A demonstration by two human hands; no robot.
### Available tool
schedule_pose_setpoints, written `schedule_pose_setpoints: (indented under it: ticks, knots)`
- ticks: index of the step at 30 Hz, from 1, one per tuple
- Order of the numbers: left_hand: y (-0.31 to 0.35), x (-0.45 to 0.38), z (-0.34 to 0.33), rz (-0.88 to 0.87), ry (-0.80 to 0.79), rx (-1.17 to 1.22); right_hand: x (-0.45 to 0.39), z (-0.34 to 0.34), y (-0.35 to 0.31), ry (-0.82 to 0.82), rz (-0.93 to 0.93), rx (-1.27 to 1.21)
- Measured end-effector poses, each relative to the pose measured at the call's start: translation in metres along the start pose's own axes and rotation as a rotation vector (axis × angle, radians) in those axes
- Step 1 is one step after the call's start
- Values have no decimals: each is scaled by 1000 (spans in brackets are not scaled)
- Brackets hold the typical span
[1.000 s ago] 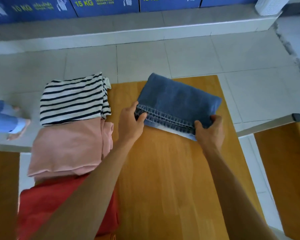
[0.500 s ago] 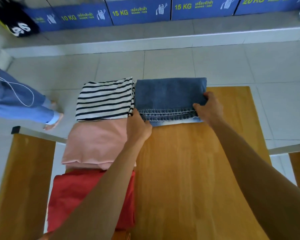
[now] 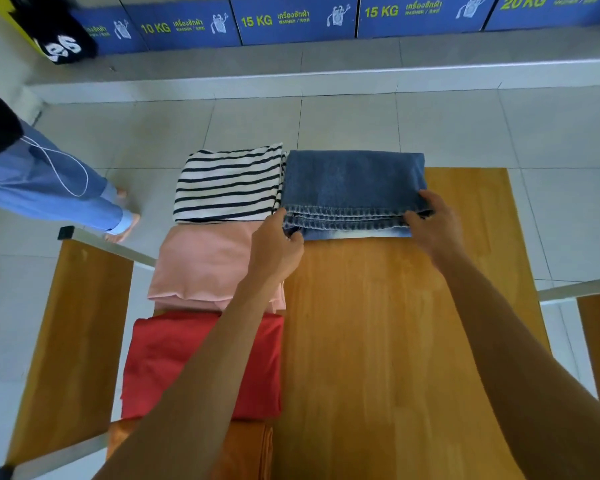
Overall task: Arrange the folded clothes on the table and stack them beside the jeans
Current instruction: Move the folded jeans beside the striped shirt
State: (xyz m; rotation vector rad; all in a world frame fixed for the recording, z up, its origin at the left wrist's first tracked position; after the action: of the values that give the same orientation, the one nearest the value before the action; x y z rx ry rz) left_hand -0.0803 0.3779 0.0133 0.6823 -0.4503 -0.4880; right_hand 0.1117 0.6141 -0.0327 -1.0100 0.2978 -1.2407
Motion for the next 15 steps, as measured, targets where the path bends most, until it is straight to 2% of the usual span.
schedule_pose_setpoints:
  ticks: [3, 5, 10, 15]
  knots:
    - [-14, 20, 24, 15, 23, 31, 41, 4, 7, 112, -28, -83]
    - [-27, 35, 37, 23, 18, 15, 72, -4, 9, 123, -46, -101]
    - [-74, 64, 61, 14, -4, -14, 140, -48, 3, 28, -44, -75]
    - [-106, 84, 87, -7, -10, -3, 191, -86, -24, -62, 95, -6]
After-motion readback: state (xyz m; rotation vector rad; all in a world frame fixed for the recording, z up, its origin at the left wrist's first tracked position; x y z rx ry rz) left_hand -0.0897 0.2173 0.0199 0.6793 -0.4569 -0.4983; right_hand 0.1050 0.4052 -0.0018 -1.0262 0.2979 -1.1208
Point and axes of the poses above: each hand's wrist, its own x-axis away from the middle knuckle, its own z-axis out of the back of the hand, y = z × x, the point moved 6 cm from there along -x, towards the middle knuckle, and after that the axes turned 1 degree about -z, right-handed, at the moved point
